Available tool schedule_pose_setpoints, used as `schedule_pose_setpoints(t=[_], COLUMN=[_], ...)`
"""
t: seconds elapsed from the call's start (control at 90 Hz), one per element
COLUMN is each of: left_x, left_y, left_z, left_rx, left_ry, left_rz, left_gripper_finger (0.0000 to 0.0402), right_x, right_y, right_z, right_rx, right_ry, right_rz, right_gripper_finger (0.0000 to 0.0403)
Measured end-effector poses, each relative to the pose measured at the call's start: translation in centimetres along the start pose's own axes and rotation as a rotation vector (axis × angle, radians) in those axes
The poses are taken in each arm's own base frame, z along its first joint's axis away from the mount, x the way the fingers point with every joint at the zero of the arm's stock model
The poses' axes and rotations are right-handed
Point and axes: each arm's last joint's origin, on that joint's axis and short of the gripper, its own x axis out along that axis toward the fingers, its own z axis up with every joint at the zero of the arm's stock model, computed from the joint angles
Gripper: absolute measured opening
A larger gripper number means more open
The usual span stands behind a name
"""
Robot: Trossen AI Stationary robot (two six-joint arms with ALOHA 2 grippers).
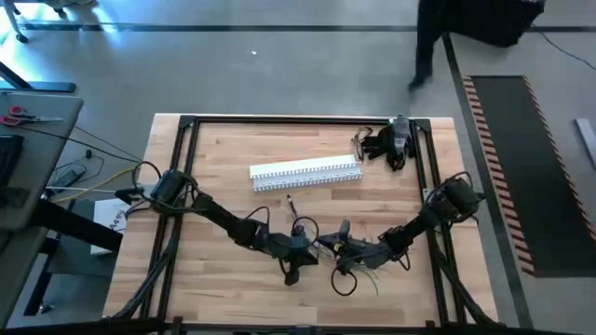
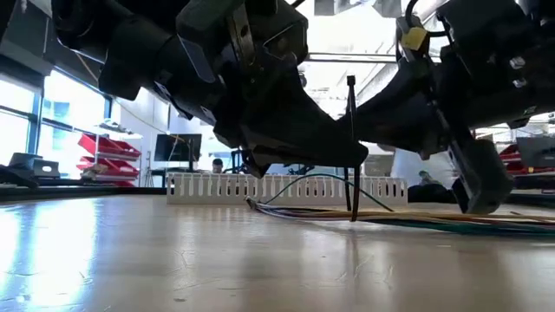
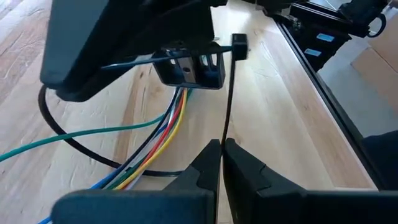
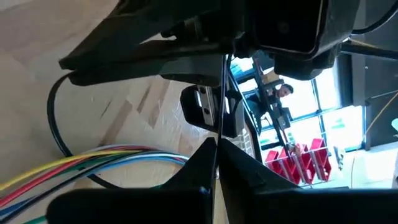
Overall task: Ziptie cables
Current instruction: Wrap the cable wires with black ziptie
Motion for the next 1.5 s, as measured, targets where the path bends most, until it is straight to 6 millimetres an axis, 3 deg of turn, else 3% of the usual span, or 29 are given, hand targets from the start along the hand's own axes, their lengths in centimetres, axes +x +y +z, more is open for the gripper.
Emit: schedule_pose_setpoints(t=[0.633, 1.5], left_x=[0.00, 0.00], left_y=[0.00, -0.24], left_z=[0.00, 0.14], left_rx=[0.000, -0.038], left_ry=[0.000, 0.003], left_rz=[0.000, -0.063], left_gripper_finger=[0.0000, 0.0000], right_x=[-0.06, 0.29], right_y=[-0.10, -0.83], right_z=[0.31, 0.36], right_rx=[-0.027, -0.237], right_ry=[-0.048, -0.053], right_rz=[0.009, -0.046], right_gripper_finger=[0.0000, 0.0000])
